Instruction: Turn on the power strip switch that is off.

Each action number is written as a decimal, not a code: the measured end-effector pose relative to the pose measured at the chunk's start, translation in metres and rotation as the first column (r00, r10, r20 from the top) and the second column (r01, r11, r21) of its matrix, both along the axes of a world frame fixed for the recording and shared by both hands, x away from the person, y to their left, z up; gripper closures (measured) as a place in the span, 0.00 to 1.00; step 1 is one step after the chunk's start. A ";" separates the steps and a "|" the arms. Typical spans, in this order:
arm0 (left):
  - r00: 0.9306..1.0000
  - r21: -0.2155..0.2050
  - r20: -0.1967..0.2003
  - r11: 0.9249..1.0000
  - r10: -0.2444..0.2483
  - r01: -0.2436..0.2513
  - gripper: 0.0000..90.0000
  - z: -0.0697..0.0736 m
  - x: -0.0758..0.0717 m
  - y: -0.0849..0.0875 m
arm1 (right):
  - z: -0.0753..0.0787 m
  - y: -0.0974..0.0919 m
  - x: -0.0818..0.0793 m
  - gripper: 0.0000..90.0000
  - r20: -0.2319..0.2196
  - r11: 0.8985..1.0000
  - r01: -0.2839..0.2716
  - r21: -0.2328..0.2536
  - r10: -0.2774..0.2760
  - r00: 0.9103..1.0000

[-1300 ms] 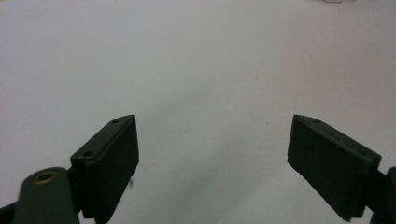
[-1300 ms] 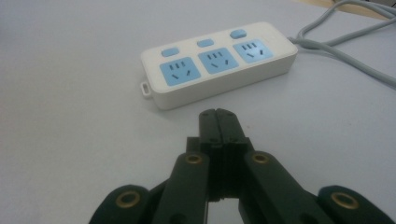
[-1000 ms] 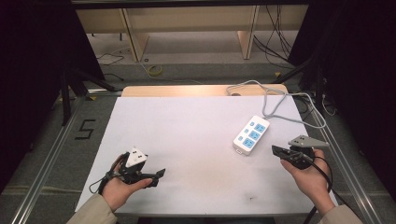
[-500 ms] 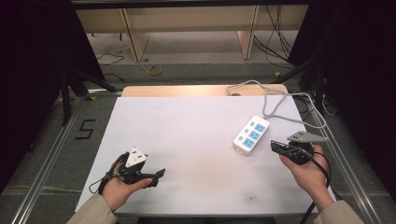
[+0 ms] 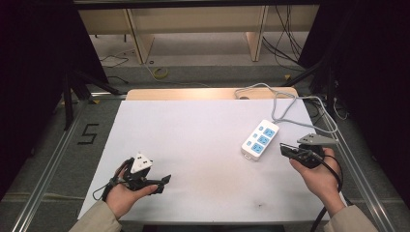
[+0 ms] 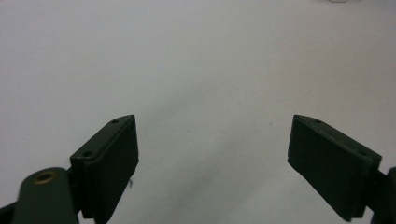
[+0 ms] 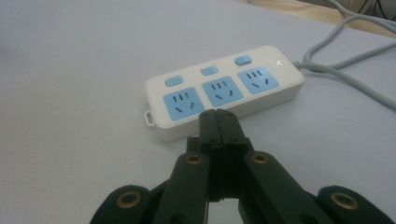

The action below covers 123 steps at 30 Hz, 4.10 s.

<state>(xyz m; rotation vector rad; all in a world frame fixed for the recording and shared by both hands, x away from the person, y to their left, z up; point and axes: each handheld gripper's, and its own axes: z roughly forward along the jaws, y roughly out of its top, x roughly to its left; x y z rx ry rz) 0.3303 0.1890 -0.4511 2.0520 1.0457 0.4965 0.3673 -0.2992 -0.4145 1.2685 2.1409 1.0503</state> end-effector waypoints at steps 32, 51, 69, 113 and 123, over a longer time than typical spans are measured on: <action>1.000 -0.001 0.001 1.000 0.007 -0.007 0.18 -0.001 0.000 -0.003 | 0.005 0.001 0.017 1.00 -0.070 0.999 0.052 0.008 -0.051 0.996; 1.000 -0.003 -0.006 1.000 -0.001 0.001 0.18 -0.002 0.000 -0.004 | 0.006 0.007 0.032 1.00 -0.100 0.998 0.060 -0.014 -0.061 0.993; 1.000 -0.010 -0.008 1.000 -0.003 0.003 0.18 -0.001 0.000 -0.003 | 0.003 0.012 0.045 1.00 -0.127 0.998 0.063 -0.032 -0.066 0.990; 1.000 -0.009 -0.005 1.000 -0.002 0.002 0.18 -0.001 0.000 -0.002 | 0.009 0.016 0.084 1.00 -0.152 0.995 0.075 -0.073 -0.085 0.985; 1.000 -0.009 -0.005 1.000 0.001 -0.001 0.18 -0.001 0.000 -0.001 | 0.009 0.016 0.092 1.00 -0.161 0.994 0.086 -0.072 -0.096 0.982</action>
